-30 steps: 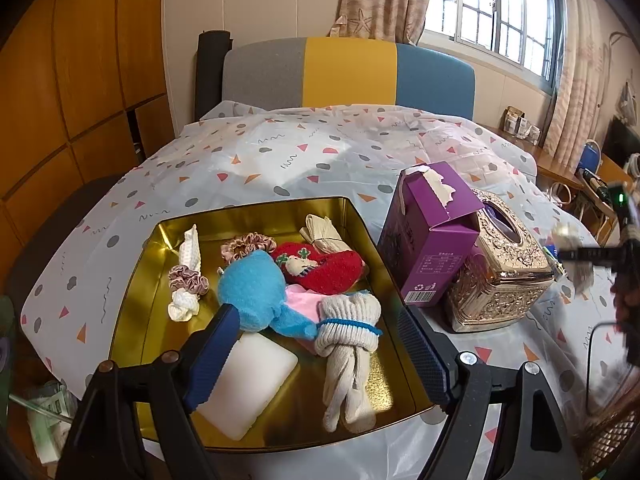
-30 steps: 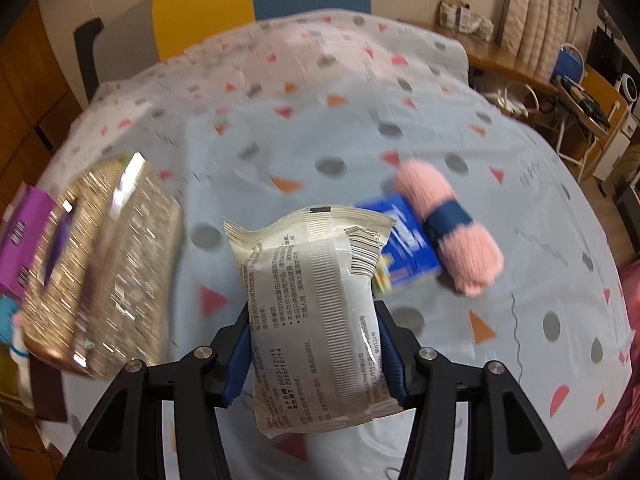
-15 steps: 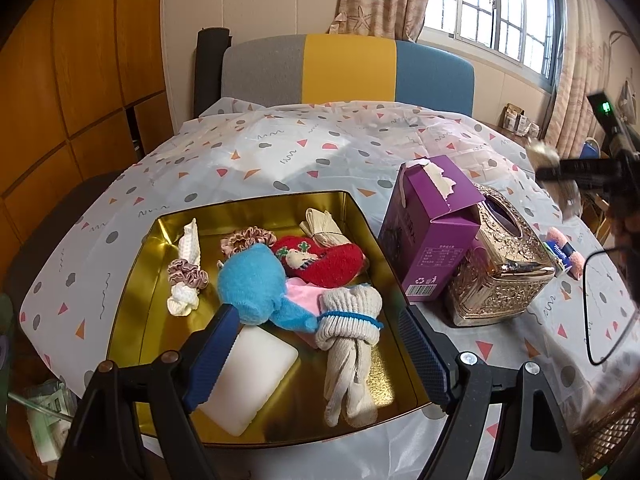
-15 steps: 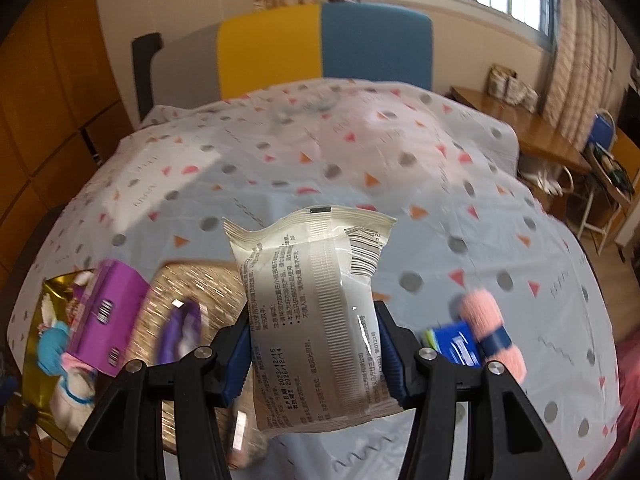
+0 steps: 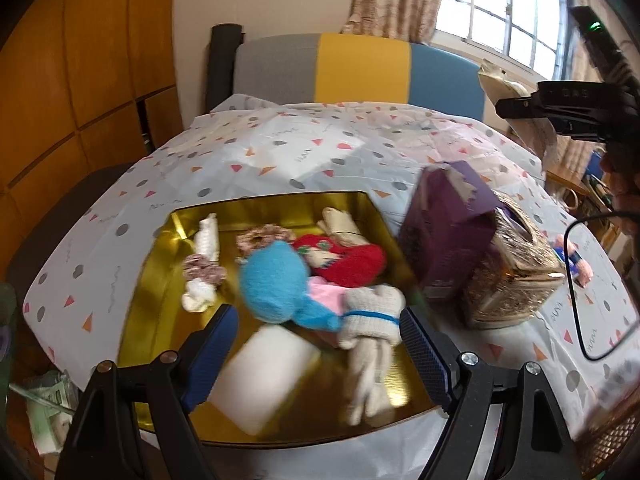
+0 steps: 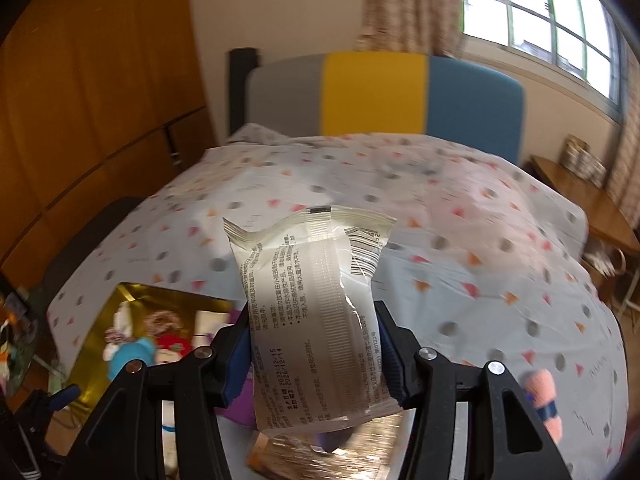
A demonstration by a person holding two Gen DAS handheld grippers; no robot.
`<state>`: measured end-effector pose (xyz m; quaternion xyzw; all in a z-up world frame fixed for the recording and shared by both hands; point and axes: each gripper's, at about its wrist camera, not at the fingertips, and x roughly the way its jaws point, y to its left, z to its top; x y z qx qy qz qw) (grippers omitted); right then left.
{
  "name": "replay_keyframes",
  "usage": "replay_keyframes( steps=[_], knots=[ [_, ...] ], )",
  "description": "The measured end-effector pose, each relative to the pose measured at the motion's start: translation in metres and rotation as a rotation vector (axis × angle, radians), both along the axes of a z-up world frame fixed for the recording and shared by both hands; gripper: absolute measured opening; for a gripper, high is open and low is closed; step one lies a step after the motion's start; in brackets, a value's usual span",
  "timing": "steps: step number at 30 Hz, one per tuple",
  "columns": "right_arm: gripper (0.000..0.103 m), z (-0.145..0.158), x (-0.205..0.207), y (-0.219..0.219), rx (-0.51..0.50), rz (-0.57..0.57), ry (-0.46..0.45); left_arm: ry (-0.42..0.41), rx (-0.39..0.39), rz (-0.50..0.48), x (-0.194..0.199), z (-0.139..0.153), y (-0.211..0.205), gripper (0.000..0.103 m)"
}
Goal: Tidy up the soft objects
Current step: 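Carry the white plastic packet with the right gripper over the gold tray, then lower the packet into the tray and open the right gripper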
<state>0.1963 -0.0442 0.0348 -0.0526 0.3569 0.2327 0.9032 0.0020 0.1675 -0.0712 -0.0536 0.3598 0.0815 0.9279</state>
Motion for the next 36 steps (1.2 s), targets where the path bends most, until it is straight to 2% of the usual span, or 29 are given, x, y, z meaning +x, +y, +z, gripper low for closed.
replay_keyframes(
  steps=[5,8,14,17,21,23,27,31,36],
  knots=[
    [0.055,0.001,-0.028,0.058,0.005,0.144,0.008,-0.001,-0.013,0.119,-0.01,-0.002,0.043,0.083],
    [0.055,-0.011,-0.049,0.094,0.008,0.24,0.044,-0.002,-0.012,0.196,-0.02,-0.004,0.068,0.083],
    [0.055,-0.064,-0.08,0.162,-0.027,0.381,0.163,-0.015,-0.025,0.313,-0.035,-0.002,0.109,0.083],
    [0.055,-0.09,-0.088,0.189,-0.011,0.424,0.243,-0.02,-0.037,0.34,-0.039,-0.002,0.12,0.084],
    [0.058,-0.121,-0.099,0.219,-0.041,0.473,0.313,-0.023,-0.041,0.354,-0.041,-0.003,0.125,0.086],
    [0.058,-0.134,-0.098,0.22,-0.041,0.48,0.345,-0.025,-0.044,0.354,-0.04,-0.003,0.125,0.086],
    [0.066,-0.139,-0.1,0.217,-0.02,0.493,0.369,-0.026,-0.046,0.343,-0.039,-0.002,0.122,0.087],
    [0.07,-0.132,-0.099,0.202,0.025,0.478,0.376,-0.031,-0.042,0.326,-0.037,0.0,0.115,0.087],
    [0.071,-0.119,-0.098,0.181,0.039,0.446,0.35,-0.041,-0.035,0.289,-0.034,0.006,0.101,0.087]
  ],
)
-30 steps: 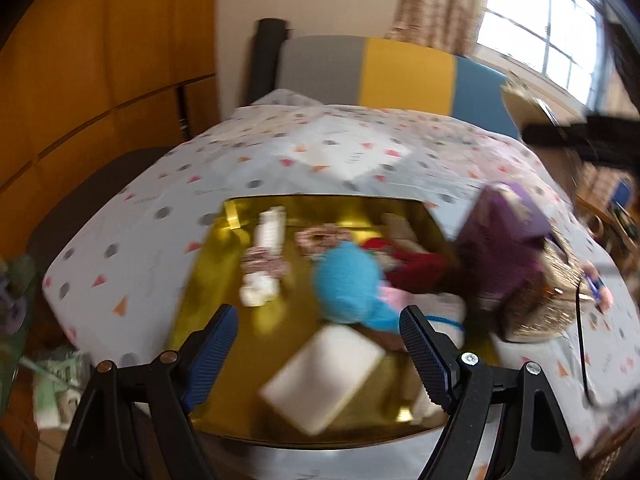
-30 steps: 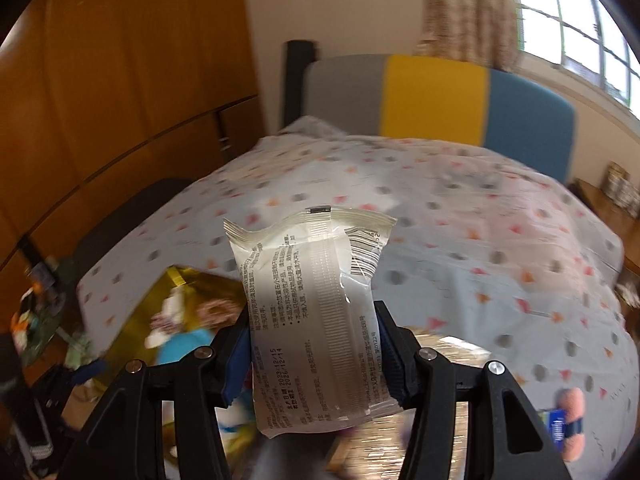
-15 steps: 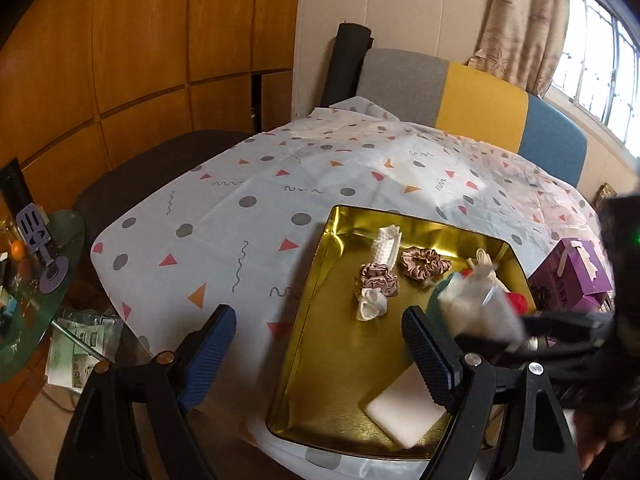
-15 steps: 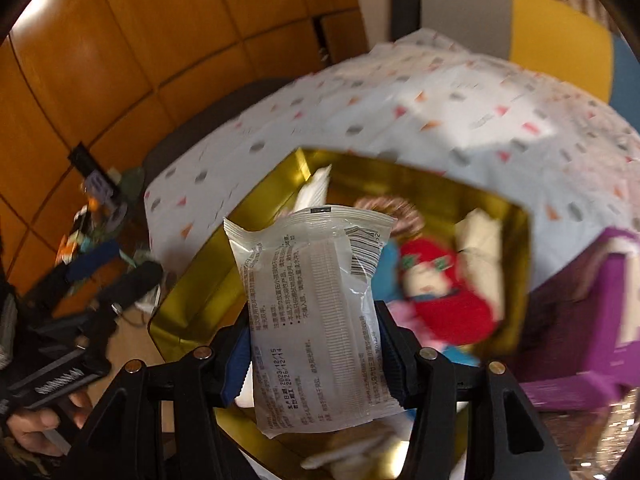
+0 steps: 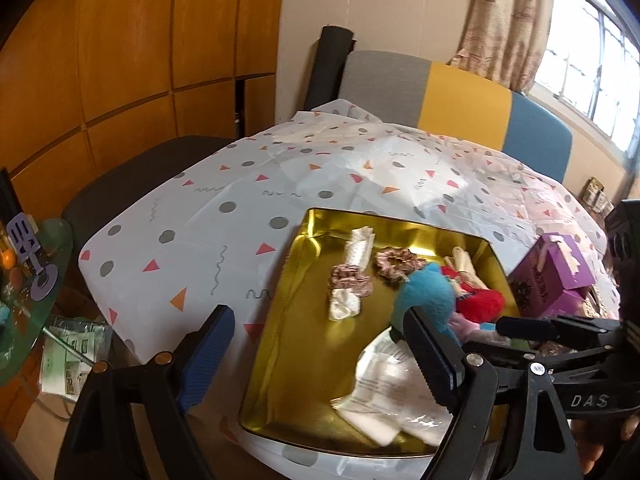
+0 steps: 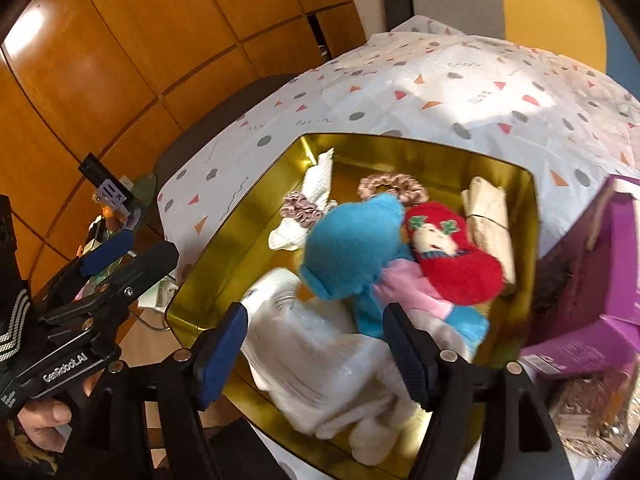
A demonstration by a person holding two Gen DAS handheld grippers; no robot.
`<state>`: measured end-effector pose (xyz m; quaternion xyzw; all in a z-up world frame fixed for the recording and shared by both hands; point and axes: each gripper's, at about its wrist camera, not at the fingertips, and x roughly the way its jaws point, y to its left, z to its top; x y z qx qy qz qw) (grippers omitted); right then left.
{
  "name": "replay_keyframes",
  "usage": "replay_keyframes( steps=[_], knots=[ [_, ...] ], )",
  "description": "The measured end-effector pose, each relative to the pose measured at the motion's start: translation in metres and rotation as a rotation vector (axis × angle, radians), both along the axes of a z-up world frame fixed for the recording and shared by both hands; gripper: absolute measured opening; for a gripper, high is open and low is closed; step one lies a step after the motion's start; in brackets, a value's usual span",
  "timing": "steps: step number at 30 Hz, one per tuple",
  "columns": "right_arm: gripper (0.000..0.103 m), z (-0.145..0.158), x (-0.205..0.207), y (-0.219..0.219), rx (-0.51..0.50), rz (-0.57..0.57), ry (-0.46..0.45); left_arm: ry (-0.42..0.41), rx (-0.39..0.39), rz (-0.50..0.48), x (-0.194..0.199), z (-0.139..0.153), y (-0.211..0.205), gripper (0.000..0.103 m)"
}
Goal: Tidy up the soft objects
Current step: 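Lower the packet into the tray and open the right gripper, then move both grippers to the Tempo pack and pink towel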
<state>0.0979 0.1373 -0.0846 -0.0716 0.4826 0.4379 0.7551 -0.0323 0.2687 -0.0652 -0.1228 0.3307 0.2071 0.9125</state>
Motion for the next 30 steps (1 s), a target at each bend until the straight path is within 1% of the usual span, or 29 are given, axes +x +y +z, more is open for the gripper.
replay_keyframes(
  steps=[1,5,14,22,30],
  knots=[
    [0.071,0.003,-0.001,-0.004,-0.005,-0.011,-0.015,-0.001,0.005,-0.005,0.0,0.001,-0.003,0.087],
    [0.071,0.017,-0.007,-0.025,-0.02,-0.068,-0.131,-0.011,0.02,-0.049,0.002,0.006,-0.018,0.087],
    [0.071,0.043,-0.013,-0.078,-0.02,-0.183,-0.289,-0.019,0.048,-0.157,0.004,0.014,-0.055,0.087],
    [0.071,0.054,0.0,-0.137,-0.018,-0.312,-0.325,-0.008,0.069,-0.25,0.01,0.015,-0.087,0.087],
    [0.071,0.053,0.02,-0.206,-0.055,-0.461,-0.334,0.002,0.089,-0.341,0.018,0.017,-0.119,0.087]
  ],
)
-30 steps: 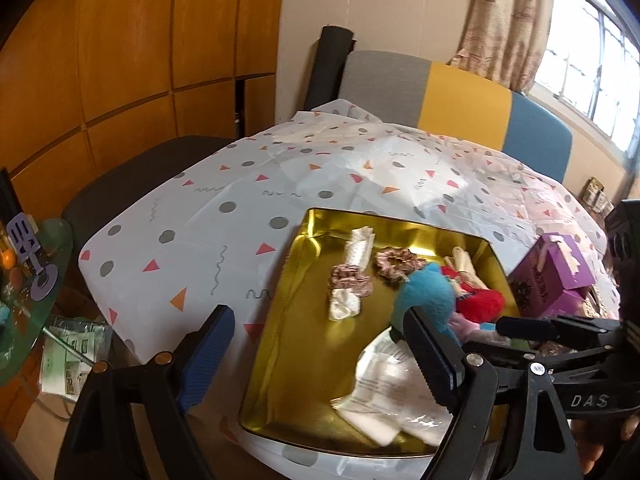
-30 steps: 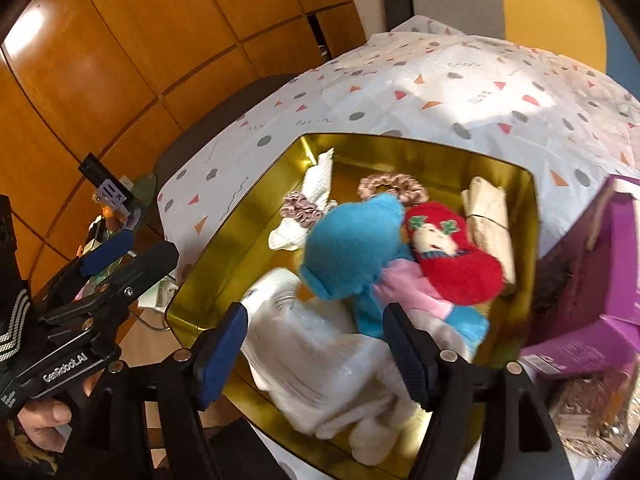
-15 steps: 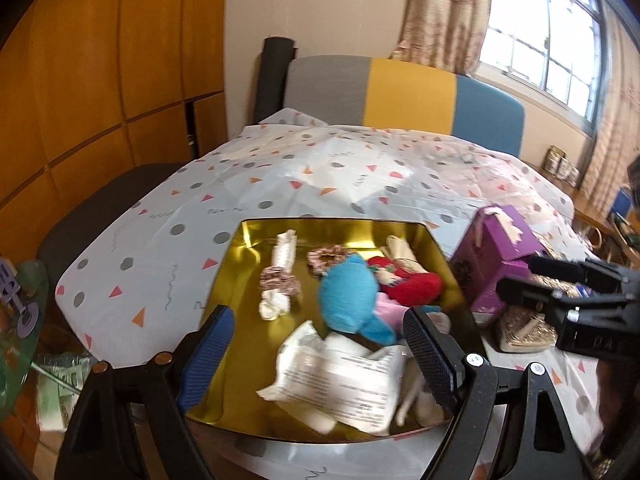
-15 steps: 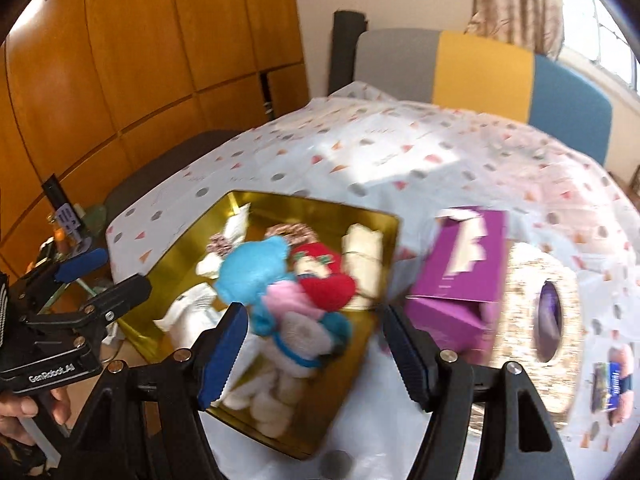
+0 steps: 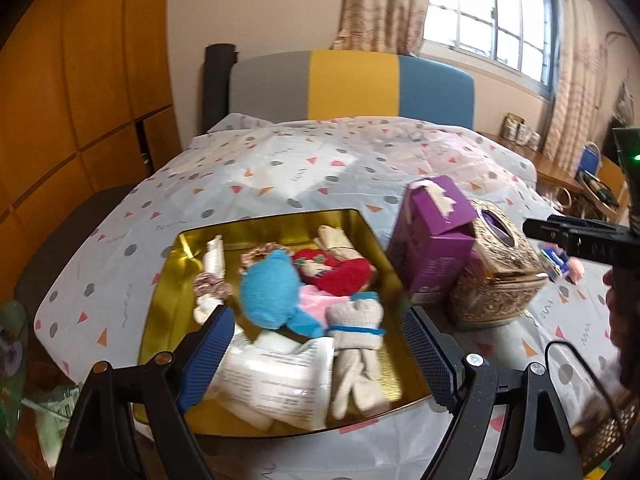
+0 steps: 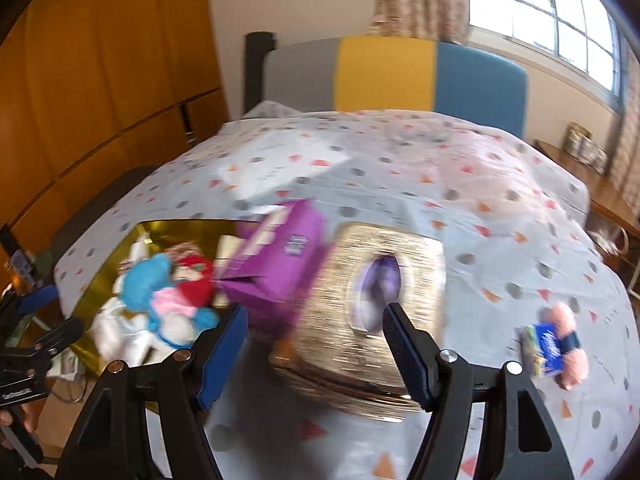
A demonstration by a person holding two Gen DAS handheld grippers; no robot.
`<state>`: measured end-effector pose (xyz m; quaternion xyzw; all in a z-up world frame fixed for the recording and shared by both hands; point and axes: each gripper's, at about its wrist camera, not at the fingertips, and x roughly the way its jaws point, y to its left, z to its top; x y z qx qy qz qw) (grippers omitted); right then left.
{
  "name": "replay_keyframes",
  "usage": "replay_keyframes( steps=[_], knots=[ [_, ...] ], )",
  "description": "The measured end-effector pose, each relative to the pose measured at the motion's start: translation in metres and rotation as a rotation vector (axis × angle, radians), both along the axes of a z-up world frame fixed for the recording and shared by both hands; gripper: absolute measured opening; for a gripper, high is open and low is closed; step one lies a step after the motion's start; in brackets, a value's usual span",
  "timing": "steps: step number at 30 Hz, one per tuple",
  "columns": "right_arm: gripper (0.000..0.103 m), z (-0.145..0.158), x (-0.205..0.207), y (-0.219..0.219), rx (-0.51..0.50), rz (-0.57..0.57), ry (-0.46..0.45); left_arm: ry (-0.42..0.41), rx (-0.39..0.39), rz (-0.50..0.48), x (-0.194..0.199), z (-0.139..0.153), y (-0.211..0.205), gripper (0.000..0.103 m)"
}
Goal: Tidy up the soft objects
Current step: 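Move both grippers to the Tempo pack and pink towel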
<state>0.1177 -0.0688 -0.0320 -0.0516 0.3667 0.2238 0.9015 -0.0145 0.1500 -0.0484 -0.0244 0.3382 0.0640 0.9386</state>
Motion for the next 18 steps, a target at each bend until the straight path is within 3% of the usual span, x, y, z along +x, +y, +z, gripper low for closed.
replay_keyframes(
  steps=[10,18],
  knots=[
    [0.071,-0.008,0.03,-0.12,0.034,-0.306,0.026,-0.008,0.022,-0.127,0.012,0.008,-0.045,0.087],
    [0.071,-0.027,0.052,-0.262,0.147,-0.757,0.057,-0.038,0.024,-0.257,0.027,0.026,-0.085,0.087]
  ],
)
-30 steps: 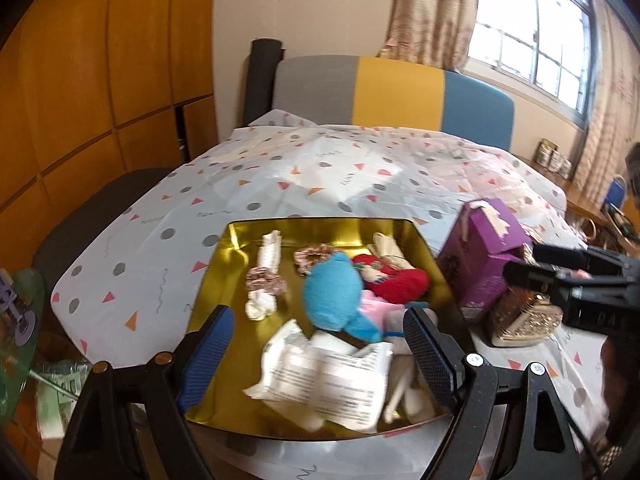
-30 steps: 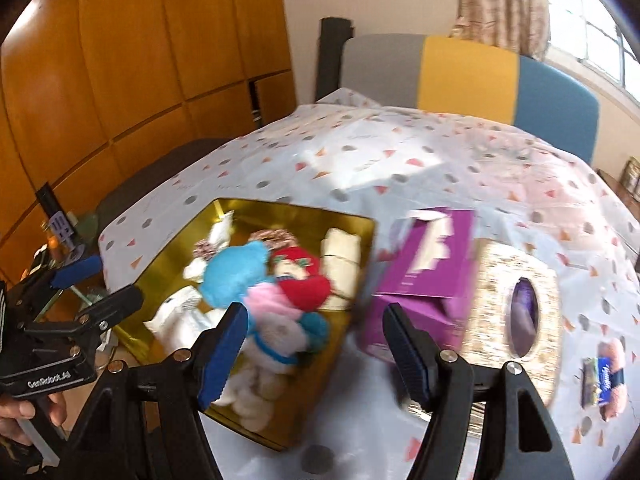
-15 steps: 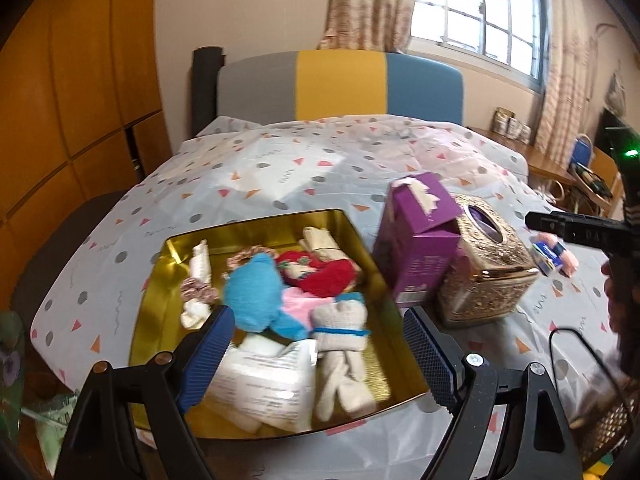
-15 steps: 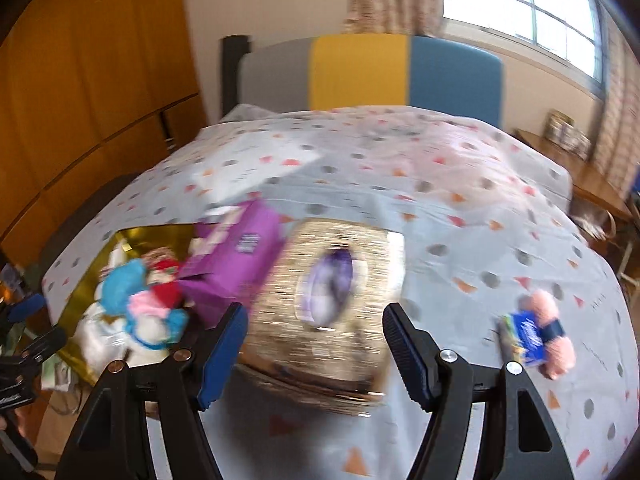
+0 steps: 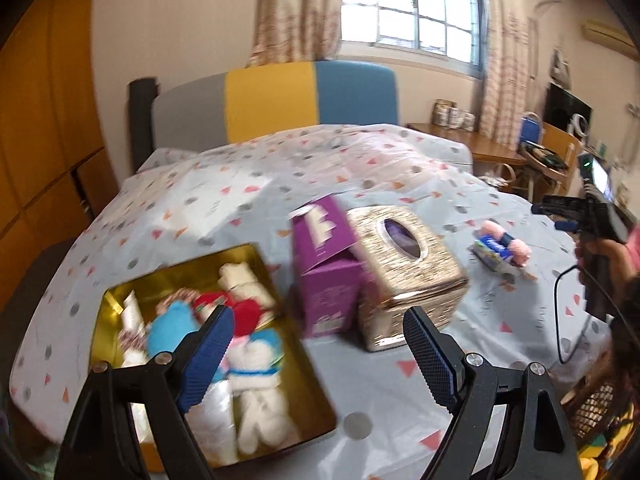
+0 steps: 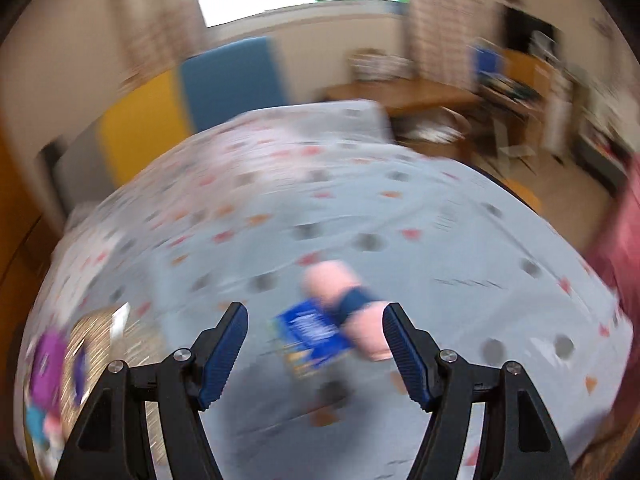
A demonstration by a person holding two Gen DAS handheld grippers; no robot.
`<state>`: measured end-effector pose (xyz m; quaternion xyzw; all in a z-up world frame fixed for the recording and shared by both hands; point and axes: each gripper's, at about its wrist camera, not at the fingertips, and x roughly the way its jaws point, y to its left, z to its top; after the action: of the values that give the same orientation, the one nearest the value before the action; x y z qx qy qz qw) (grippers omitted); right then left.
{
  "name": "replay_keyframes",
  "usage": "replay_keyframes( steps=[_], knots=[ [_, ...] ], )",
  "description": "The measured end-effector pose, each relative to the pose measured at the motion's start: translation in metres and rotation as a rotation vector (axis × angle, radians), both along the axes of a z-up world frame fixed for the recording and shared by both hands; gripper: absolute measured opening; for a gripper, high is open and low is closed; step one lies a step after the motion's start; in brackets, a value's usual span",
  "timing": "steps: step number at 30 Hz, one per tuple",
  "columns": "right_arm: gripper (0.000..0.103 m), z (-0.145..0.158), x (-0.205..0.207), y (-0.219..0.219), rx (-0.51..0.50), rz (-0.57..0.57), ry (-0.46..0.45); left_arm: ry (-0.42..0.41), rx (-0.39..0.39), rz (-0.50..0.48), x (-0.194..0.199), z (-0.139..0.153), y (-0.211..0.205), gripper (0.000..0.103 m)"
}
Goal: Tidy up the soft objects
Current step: 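Move both grippers to the Tempo pack and pink towel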
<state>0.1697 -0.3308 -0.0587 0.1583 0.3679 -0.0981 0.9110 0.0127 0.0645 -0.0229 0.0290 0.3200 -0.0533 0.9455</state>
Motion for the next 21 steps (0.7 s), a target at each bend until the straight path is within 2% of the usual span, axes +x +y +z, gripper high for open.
replay_keyframes(
  steps=[4,7,14,16,21],
  knots=[
    [0.071,-0.026,0.002,-0.05,0.064,-0.155,0.031,-0.007,0.008,-0.096,0.012,0.009,-0.036,0.087],
    [0.071,-0.04,-0.004,-0.078,0.181,-0.265,0.059,0.018,-0.012,-0.182,0.027,0.015,-0.07,0.087],
    [0.071,-0.043,-0.01,-0.089,0.263,-0.298,0.043,0.115,-0.071,-0.344,0.069,0.014,-0.157,0.087],
    [0.071,-0.043,-0.013,-0.091,0.292,-0.302,0.038,0.141,-0.063,-0.353,0.082,0.008,-0.177,0.087],
    [0.071,-0.048,-0.02,-0.101,0.351,-0.325,0.032,0.274,-0.075,-0.342,0.128,-0.022,-0.223,0.082]
  ],
)
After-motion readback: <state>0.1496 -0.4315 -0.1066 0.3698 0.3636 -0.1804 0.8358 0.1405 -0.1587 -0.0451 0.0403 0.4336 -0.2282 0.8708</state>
